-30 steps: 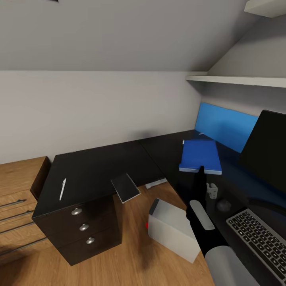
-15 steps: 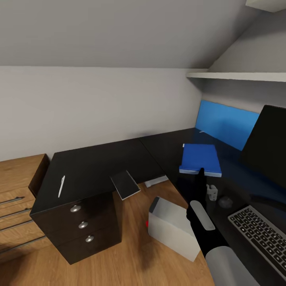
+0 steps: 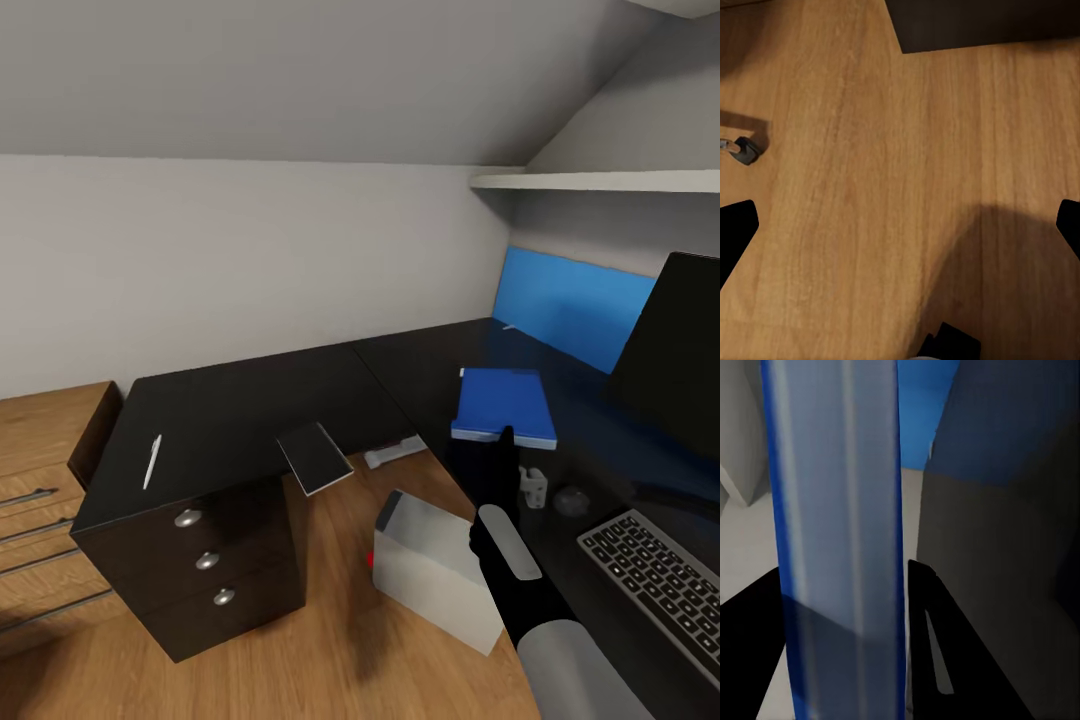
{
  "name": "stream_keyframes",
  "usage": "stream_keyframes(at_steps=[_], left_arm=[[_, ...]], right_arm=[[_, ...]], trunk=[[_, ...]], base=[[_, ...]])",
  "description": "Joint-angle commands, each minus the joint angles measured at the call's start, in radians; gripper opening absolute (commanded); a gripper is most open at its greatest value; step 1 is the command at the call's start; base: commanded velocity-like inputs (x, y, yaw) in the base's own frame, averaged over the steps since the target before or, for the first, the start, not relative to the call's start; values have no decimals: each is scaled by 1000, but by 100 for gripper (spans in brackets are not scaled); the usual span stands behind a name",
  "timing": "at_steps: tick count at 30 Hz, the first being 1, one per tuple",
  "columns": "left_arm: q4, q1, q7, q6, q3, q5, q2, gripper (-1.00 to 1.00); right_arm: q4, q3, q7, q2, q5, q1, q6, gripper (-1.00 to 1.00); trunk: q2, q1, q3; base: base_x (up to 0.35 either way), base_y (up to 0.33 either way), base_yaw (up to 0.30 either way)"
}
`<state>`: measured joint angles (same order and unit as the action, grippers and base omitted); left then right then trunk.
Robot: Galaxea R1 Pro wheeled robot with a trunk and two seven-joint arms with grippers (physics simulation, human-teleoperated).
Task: In the bedroom, organize the workspace by keeping the computer under the desk, ensuring the monitor is on the desk, placing the keyboard on the desk next to the monitor, placing the mouse on the desk next to the keyboard, moving the folder from the swivel chair onto the desk next to the mouse, stacking the notebook on top of the folder with the pen on top of the notebook, and positioning the swivel chair next to the desk.
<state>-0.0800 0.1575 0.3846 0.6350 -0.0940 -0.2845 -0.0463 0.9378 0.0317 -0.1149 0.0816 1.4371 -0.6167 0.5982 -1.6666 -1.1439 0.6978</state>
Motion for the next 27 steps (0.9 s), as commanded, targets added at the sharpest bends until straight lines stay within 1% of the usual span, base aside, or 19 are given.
stream_keyframes(at_steps=[1, 5, 14, 20, 27], left_arm=[[0, 0, 6, 2, -9, -5, 0, 100], [0, 0, 5, 2, -9, -5, 0, 100], [0, 0, 4, 7, -8, -4, 0, 100], [0, 0, 4, 9, -9, -4, 0, 100], [0, 0, 2, 9, -10, -4, 0, 100]], right_arm=[[0, 3, 15, -1, 9, -1, 5, -100], [0, 3, 44, -2, 9, -1, 5, -100], [0, -2, 52, -3, 8, -1, 5, -100], [0, -1, 80, -3, 9, -1, 5, -100], [0, -1, 83, -3, 8, -1, 5, -100]], trunk=[[0, 0, 1], [0, 0, 1], [0, 0, 1], [0, 0, 1], [0, 0, 1]], base=[[0, 0, 0], [0, 0, 0], [0, 0, 0], [0, 0, 0], [0, -53, 0]])
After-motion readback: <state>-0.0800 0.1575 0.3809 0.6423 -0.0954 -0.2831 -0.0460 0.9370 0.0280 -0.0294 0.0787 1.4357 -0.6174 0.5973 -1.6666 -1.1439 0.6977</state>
